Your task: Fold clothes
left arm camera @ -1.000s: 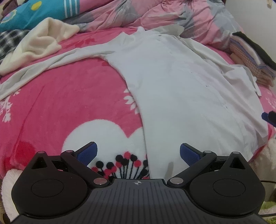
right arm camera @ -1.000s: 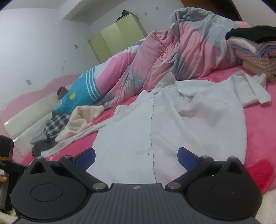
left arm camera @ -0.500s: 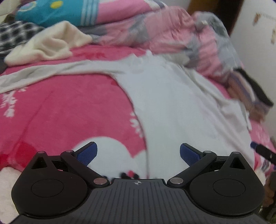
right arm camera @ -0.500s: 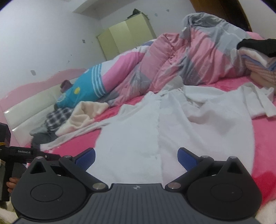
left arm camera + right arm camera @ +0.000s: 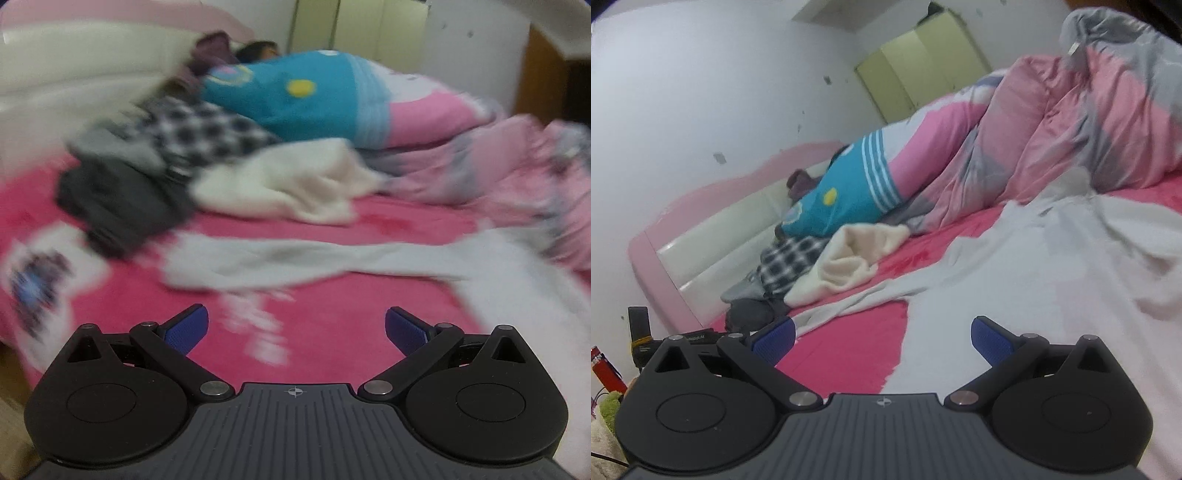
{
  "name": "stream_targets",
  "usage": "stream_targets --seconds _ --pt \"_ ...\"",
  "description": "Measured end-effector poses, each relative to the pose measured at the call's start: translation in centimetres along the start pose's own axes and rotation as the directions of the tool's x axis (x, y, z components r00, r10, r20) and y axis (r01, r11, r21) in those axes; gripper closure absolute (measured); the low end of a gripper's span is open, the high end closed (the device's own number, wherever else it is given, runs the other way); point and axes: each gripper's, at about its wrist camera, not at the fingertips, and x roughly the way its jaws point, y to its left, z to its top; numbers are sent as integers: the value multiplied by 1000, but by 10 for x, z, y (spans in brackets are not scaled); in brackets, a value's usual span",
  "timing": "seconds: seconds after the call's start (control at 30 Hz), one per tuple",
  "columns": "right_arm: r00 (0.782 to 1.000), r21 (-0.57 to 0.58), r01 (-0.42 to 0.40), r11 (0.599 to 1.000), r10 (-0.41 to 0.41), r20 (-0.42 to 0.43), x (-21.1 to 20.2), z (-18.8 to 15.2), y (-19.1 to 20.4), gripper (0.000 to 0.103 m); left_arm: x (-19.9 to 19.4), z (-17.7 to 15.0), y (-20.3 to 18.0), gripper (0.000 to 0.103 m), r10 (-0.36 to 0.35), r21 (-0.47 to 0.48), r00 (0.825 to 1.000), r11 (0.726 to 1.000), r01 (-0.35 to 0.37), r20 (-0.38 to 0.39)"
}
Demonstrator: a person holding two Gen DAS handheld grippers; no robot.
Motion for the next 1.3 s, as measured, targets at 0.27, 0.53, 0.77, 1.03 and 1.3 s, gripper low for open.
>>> stream_targets --seconds 0.27,0.53,0.77,1.03,1.3 --pt "986 83 64 994 -50 -160 85 -5 4 17 58 -5 25 24 142 240 988 959 -151 52" --pt "956 123 158 980 -121 -269 124 -24 -1 18 107 -28 21 50 162 508 984 844 -174 68" --pt "941 133 220 966 -174 -291 130 -33 -7 18 118 -23 27 96 107 531 990 836 -137 87" --pt "931 133 258 957 -209 -301 135 -38 -17 19 104 44 45 98 -7 443 992 895 -49 124" --pt "927 93 264 960 -226 -299 138 -39 -15 19 178 128 86 94 -42 194 998 980 53 -56"
